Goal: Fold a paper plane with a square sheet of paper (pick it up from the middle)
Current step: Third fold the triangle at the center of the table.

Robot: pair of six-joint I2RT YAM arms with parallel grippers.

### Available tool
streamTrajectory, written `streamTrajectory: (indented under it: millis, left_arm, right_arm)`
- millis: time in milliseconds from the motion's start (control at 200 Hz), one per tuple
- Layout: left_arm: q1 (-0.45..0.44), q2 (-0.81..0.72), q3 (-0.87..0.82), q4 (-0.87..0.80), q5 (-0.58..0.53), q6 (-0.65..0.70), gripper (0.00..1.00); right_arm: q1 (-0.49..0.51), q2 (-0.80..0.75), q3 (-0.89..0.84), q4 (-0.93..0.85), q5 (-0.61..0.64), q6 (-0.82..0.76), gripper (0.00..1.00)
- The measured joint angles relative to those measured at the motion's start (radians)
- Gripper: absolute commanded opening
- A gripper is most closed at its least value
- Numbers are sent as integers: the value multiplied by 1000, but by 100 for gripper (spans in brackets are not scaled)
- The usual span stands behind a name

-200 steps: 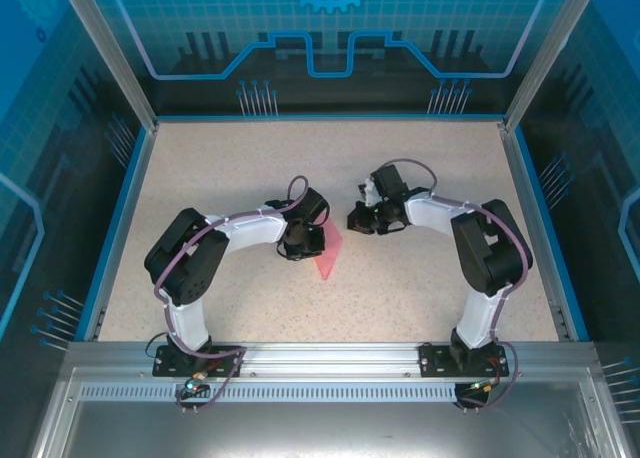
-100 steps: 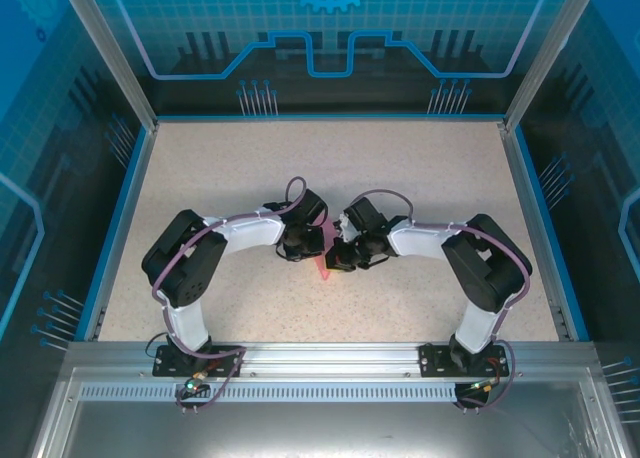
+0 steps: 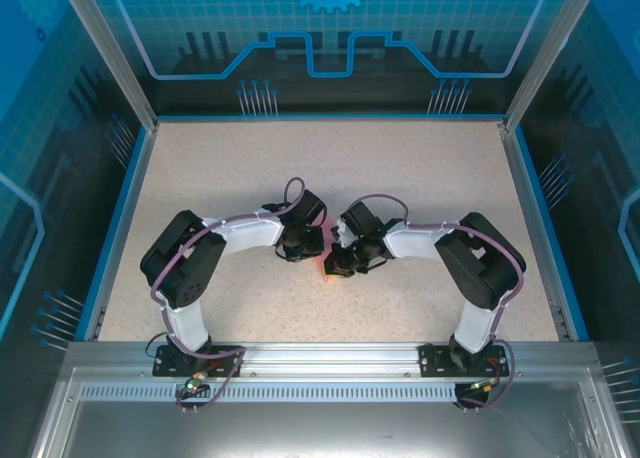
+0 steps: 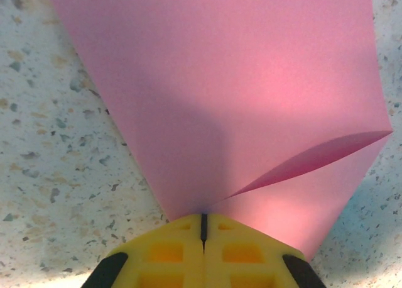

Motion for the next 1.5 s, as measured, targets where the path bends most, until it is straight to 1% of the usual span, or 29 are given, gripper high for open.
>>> streamTrajectory:
  millis: [360, 625, 850, 975, 1245, 1380, 1500]
  left_arm:
    - [0, 0, 0, 1, 0, -12, 0]
    - [1, -2, -1, 2, 2, -14, 0]
    - [1, -2, -1, 3, 2, -14, 0]
    - [1, -2, -2, 4, 2, -14, 0]
    - [1, -6, -8, 11, 2, -14, 0]
    - [1, -10, -14, 21, 2, -10, 0]
    - [1, -11, -14, 24, 2, 22, 0]
  right_arm:
    - [0, 13, 0, -18, 7, -21, 0]
    - [6, -8, 0, -4, 3, -23, 0]
    - [18, 5, 0, 4, -4, -24, 0]
    - [23, 25, 1, -5, -3, -40, 0]
    - [21, 12, -12, -4, 0, -68, 0]
    - [-14, -64, -40, -21, 3, -68, 0]
    - [-93, -134, -36, -17, 15, -73, 0]
